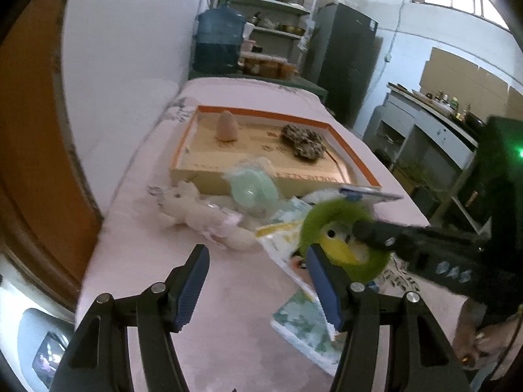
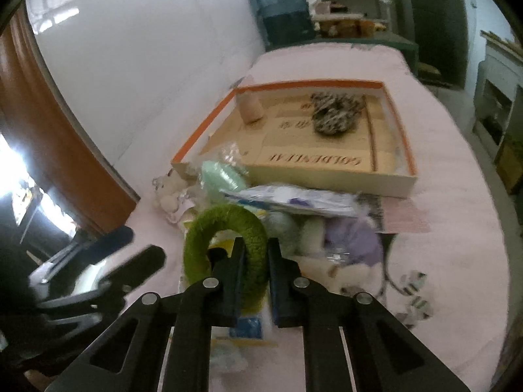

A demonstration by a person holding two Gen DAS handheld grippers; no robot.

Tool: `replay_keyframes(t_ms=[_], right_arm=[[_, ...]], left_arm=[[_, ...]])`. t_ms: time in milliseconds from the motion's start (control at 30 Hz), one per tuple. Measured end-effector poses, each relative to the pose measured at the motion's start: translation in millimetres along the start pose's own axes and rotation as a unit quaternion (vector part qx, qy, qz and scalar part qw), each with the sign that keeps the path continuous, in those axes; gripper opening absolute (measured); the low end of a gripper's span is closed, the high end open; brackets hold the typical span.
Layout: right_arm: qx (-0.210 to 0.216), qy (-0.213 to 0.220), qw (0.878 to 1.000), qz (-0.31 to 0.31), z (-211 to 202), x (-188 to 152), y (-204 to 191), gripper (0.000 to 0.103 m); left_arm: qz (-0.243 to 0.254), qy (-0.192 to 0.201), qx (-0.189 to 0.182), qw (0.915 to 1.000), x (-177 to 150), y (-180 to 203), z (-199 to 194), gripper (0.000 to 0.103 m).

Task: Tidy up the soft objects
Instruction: 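Close the right gripper on the green fuzzy ring while the left grasps the yellow wipes packet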

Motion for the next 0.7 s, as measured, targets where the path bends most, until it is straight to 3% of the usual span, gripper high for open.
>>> replay_keyframes(t_ms=[200, 367, 500, 567, 700], right_arm=[[-0.026, 0.041, 0.999, 0.011, -44.5, -6.1, 22.3, 0.013], [-0.035, 0.048, 0.998, 0.018, -56.7, -12.6, 31.3, 0.013], [-0.032, 0.043, 0.998, 0.02, -52.3, -14.6, 32.8, 0.013], [-0.027, 0.041, 0.999, 0.021, -49.7, -14.8, 31.0, 0.013], [-0.02, 0.042, 0.999, 0.017, -46.9, -13.0, 25.6, 0.013]], left_arm=[[0.006, -0.02, -0.029, 0.9994, -6.7, 18.5, 17.2, 0.061], [0.0, -0.053, -0.049, 0.9974, -14.1, 29.3, 40.6, 0.059], [-0.007, -0.053, -0.068, 0.9962, -14.7, 34.3, 45.0, 0.042], [-0.001, -0.047, -0.063, 0.9969, -13.9, 35.1, 42.7, 0.022], [0.0, -0.03, -0.066, 0.9974, -9.3, 32.6, 35.4, 0.014]])
Point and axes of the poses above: each gripper's, at about its wrist camera, not at the fingertips, and z roughly the way its jaws point, y to its right, x to its top, the point moved 8 cm from there along z, roughly the way its jaws point, and after that the axes turned 2 degrees about x, right-handed, at the moved point
